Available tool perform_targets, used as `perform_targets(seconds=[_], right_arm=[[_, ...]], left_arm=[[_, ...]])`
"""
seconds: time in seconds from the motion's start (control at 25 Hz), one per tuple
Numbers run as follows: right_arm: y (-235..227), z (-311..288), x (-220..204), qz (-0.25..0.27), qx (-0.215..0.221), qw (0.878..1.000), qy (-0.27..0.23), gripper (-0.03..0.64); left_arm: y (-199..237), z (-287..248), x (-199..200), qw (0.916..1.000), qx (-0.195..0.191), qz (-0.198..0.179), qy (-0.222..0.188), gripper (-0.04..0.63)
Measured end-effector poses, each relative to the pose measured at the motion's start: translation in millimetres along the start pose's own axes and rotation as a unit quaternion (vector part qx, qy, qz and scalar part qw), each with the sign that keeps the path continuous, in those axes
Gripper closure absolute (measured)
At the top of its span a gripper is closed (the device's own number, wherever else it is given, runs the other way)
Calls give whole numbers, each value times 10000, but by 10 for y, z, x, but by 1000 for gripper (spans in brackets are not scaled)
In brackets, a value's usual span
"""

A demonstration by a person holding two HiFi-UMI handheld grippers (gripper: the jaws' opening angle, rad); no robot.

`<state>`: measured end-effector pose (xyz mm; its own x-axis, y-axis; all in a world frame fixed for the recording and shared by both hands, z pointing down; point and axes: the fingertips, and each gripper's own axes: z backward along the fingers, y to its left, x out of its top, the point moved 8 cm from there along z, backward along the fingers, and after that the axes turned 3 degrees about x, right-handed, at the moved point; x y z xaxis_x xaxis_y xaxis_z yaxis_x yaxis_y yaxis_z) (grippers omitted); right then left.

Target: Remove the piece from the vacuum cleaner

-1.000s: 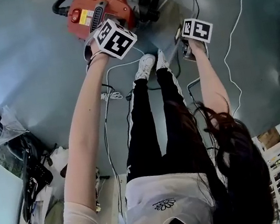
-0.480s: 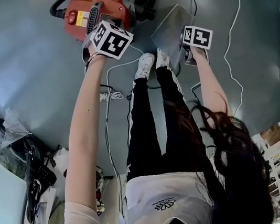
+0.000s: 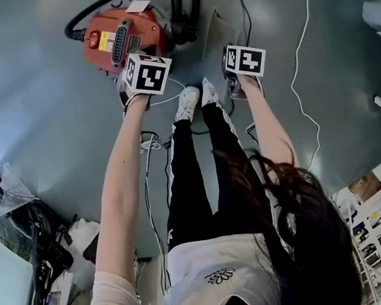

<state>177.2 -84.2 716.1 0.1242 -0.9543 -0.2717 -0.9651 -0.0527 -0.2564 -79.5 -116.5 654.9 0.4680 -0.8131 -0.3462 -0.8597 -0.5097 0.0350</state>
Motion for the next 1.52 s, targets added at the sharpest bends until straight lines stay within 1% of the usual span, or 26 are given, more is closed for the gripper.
perform_targets(seconds=[0.08,0.16,0.24,0.28,0.36,0.44,0.52,0.6,0.68,0.76,0.84,0.92,1.0,1.12,1.2,1.28,1.4,1.52], right_arm=[[114,148,86,122,11,9999,-86,595],[206,349,188,318,20,9992,-242,595],[297,633,287,477,33,9979,-432,595],[354,808,329,536,33,9972,-522,595],[504,1203,372,614,14,9960,-652,595],[698,1632,418,630,-17,9949,-782,595],[887,2078,534,616,-18,9929,-1020,595],[1042,2513,661,581,78,9889,-1366,595],[1164,2918,768,552,224,9827,-1752,595],[1239,3331,871,576,306,9752,-2115,595],[1324,3709,961,606,461,9655,-2490,595],[1446,4074,1017,661,651,9528,-2892,595],[1569,4441,1076,839,799,9364,-3313,595],[1687,4936,1149,1067,1015,9093,-3891,595],[1731,5195,1188,1089,1218,8932,-4189,595],[1752,5401,1246,1065,1428,8797,-4409,595],[1755,5606,1334,1059,1637,8622,-4676,595],[1762,5705,1367,1253,1525,8512,-4864,595]], left_arm=[[-71,133,-6,9995,-63,310,-97,591],[-134,307,33,9992,-89,381,-128,591],[-153,563,132,9988,-81,396,-287,591],[-140,726,196,9979,-75,473,-445,591],[-79,1117,317,9933,-37,771,-858,591],[0,1543,437,9852,58,1083,-1326,591],[39,1944,586,9757,199,1226,-1805,591],[10,2341,749,9642,337,1272,-2304,591],[-69,2736,919,9487,432,1344,-2830,591],[-199,3110,1103,9302,469,1413,-3355,591],[-320,3489,1287,9100,480,1374,-3882,591],[-406,3867,1426,8898,500,1220,-4368,591],[-471,4183,1529,8707,503,1047,-4780,591],[-539,4528,1613,8470,534,831,-5223,591],[-544,4693,1640,8346,569,753,-5426,591],[-534,4814,1688,8245,593,709,-5583,591],[-546,4952,1799,8145,647,579,-5736,591],[-603,5071,1873,8056,663,431,-5871,591]])
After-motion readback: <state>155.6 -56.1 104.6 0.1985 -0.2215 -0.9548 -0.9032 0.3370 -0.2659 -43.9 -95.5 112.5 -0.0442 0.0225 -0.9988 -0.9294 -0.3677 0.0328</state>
